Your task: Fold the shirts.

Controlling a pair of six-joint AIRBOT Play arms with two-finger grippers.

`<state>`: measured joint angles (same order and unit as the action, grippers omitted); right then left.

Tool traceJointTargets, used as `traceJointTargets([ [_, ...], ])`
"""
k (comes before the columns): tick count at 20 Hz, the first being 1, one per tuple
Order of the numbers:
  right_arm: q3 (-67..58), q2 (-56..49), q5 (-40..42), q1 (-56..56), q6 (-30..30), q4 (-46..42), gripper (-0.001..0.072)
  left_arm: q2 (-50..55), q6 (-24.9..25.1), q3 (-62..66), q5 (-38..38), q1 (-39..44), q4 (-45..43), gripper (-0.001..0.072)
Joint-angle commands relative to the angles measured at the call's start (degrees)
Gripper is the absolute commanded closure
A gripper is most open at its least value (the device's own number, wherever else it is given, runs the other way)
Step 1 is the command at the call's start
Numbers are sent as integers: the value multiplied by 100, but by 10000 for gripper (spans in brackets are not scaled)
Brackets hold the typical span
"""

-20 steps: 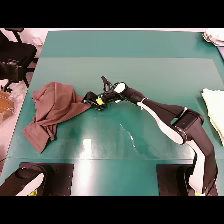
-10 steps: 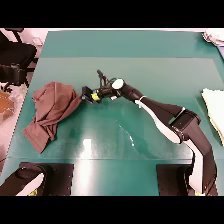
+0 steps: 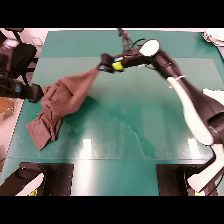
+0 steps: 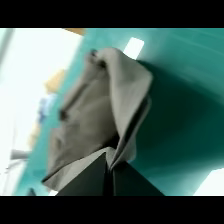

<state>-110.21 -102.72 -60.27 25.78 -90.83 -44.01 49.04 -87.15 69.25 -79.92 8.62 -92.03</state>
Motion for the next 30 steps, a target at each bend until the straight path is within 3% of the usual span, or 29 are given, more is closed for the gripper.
traceJointTargets([
  [1, 592, 866, -1071, -579, -278, -1493, 694, 2, -7, -841, 116, 2, 289, 172],
  [6, 1720, 1991, -1945, -1335, -275, -2708, 694, 2, 9, -1447, 411, 2, 245, 173],
  [10, 2651, 2835, -2522, -1971, -256, -2719, 693, 66, 0, -1469, 815, 2, 533, 173],
  [13, 3375, 3499, -2514, -2315, -256, -2719, 694, 529, 72, -1469, 953, 2, 1307, 172],
  [14, 3602, 3705, -2452, -2404, -258, -2717, 693, 752, 240, -1469, 1023, 4, 1722, 165],
  [16, 4050, 4057, -2284, -2542, -256, -2715, 693, 1123, 828, -1469, 1268, 31, 2699, 83],
  [18, 4433, 4325, -2151, -2636, -256, -2712, 693, 1366, 2181, -1469, 1353, 245, 3397, 83],
  [19, 4579, 4411, -2098, -2664, -254, -2712, 693, 1451, 2675, -1467, 1410, 461, 3346, 82],
  [20, 4666, 4459, -2072, -2662, -254, -2712, 693, 1526, 2763, -1469, 1541, 664, 3152, 82],
  [23, 4795, 4485, -2072, -2660, -254, -2708, 693, 1797, 2761, -1469, 1974, 1281, 2243, 83],
  [28, 4780, 4485, -2031, -2658, -243, -2702, 692, 2448, 2726, -1467, 2295, 1799, 1810, 84],
  [30, 4780, 4485, -2050, -2656, -146, -2699, 692, 2623, 2262, -1467, 2494, 1904, 1268, 86],
])
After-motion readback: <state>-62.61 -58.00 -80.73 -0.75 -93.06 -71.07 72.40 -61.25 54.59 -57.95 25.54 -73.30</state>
